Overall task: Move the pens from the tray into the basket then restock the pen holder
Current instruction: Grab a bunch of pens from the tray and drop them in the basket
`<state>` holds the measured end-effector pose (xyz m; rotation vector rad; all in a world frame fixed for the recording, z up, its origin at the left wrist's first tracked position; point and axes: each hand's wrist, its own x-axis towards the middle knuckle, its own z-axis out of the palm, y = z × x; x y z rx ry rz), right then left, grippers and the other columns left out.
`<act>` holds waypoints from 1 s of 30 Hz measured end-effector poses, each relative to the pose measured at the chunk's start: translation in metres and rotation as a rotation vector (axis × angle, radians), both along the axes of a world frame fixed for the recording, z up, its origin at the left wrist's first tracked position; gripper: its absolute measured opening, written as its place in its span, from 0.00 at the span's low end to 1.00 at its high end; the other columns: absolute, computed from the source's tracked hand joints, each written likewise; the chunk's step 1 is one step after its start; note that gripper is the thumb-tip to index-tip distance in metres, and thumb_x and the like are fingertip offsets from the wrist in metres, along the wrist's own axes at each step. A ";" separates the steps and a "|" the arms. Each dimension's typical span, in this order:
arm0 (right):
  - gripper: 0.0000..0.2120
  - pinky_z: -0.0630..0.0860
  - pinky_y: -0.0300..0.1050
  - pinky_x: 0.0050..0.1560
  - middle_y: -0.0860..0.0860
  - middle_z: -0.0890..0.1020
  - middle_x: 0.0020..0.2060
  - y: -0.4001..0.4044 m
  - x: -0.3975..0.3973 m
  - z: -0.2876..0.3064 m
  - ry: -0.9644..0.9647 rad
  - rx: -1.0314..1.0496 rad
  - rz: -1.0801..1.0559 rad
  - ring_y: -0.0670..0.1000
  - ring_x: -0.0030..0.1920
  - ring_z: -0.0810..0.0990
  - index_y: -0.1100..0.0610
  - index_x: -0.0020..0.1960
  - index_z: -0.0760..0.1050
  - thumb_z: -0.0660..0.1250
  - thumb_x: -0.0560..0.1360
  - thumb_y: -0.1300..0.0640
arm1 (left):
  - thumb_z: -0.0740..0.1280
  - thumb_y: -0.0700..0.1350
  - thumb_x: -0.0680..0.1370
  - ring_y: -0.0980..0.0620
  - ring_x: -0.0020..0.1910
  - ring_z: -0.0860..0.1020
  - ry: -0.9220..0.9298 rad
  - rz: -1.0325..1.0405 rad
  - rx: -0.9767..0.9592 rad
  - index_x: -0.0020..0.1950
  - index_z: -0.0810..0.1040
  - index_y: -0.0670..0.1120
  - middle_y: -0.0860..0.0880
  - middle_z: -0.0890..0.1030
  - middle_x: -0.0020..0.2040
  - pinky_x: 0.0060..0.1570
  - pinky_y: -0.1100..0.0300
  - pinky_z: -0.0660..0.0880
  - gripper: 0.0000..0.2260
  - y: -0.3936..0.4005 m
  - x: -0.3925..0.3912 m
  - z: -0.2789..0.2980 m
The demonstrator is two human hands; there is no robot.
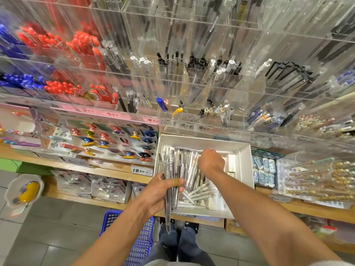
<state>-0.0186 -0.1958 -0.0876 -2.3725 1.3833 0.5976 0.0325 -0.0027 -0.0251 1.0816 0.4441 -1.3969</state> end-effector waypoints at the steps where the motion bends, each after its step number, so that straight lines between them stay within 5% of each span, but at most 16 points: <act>1: 0.12 0.74 0.46 0.41 0.55 0.83 0.50 0.000 0.001 -0.001 0.005 0.002 0.012 0.57 0.51 0.82 0.59 0.53 0.78 0.60 0.74 0.66 | 0.80 0.29 0.60 0.43 0.35 0.83 -0.001 0.008 -0.001 0.80 0.45 0.49 0.32 0.84 0.50 0.34 0.54 0.81 0.60 0.000 0.000 0.000; 5: 0.03 0.72 0.42 0.36 0.52 0.82 0.43 -0.002 0.002 0.004 -0.045 0.070 -0.043 0.54 0.41 0.80 0.57 0.45 0.78 0.65 0.75 0.59 | 0.80 0.30 0.60 0.44 0.35 0.83 -0.027 0.015 0.004 0.78 0.53 0.44 0.33 0.83 0.51 0.34 0.54 0.82 0.54 0.001 -0.001 0.004; 9: 0.15 0.65 0.40 0.28 0.49 0.74 0.28 0.000 -0.012 0.008 -0.169 0.107 -0.104 0.50 0.28 0.72 0.55 0.31 0.68 0.62 0.76 0.55 | 0.77 0.31 0.65 0.44 0.36 0.83 -0.037 0.002 0.007 0.74 0.59 0.39 0.36 0.85 0.46 0.34 0.54 0.81 0.43 0.004 -0.002 0.006; 14: 0.07 0.72 0.46 0.39 0.51 0.76 0.36 -0.004 -0.033 0.018 -0.361 0.200 -0.047 0.54 0.38 0.76 0.56 0.46 0.69 0.58 0.81 0.54 | 0.76 0.30 0.67 0.44 0.36 0.82 -0.030 0.023 -0.002 0.73 0.61 0.37 0.36 0.84 0.45 0.33 0.54 0.81 0.38 0.005 -0.002 0.006; 18: 0.10 0.68 0.35 0.31 0.45 0.76 0.34 -0.006 -0.045 0.033 -0.593 0.231 -0.098 0.45 0.32 0.74 0.57 0.59 0.71 0.57 0.82 0.54 | 0.76 0.32 0.66 0.45 0.34 0.81 -0.045 0.025 -0.034 0.68 0.65 0.38 0.38 0.85 0.43 0.33 0.54 0.81 0.33 0.005 -0.001 0.011; 22: 0.10 0.67 0.30 0.32 0.44 0.77 0.37 -0.006 -0.050 0.054 -0.726 0.289 -0.125 0.43 0.35 0.75 0.53 0.60 0.73 0.57 0.82 0.53 | 0.75 0.34 0.66 0.46 0.33 0.80 -0.074 0.035 -0.034 0.61 0.69 0.38 0.39 0.84 0.41 0.31 0.55 0.81 0.26 0.007 -0.004 0.020; 26: 0.08 0.77 0.46 0.47 0.45 0.80 0.45 0.003 -0.049 0.074 -0.827 0.500 -0.183 0.49 0.47 0.79 0.47 0.57 0.75 0.60 0.82 0.53 | 0.74 0.36 0.66 0.48 0.32 0.80 -0.130 0.071 -0.059 0.58 0.73 0.34 0.41 0.83 0.40 0.32 0.58 0.80 0.22 0.016 -0.008 0.032; 30: 0.08 0.74 0.42 0.48 0.43 0.80 0.49 0.018 -0.041 0.089 -0.853 0.607 -0.142 0.45 0.50 0.78 0.49 0.58 0.77 0.62 0.80 0.51 | 0.73 0.36 0.68 0.49 0.32 0.80 -0.173 0.195 -0.058 0.64 0.72 0.30 0.40 0.82 0.40 0.32 0.59 0.80 0.26 0.035 -0.017 0.041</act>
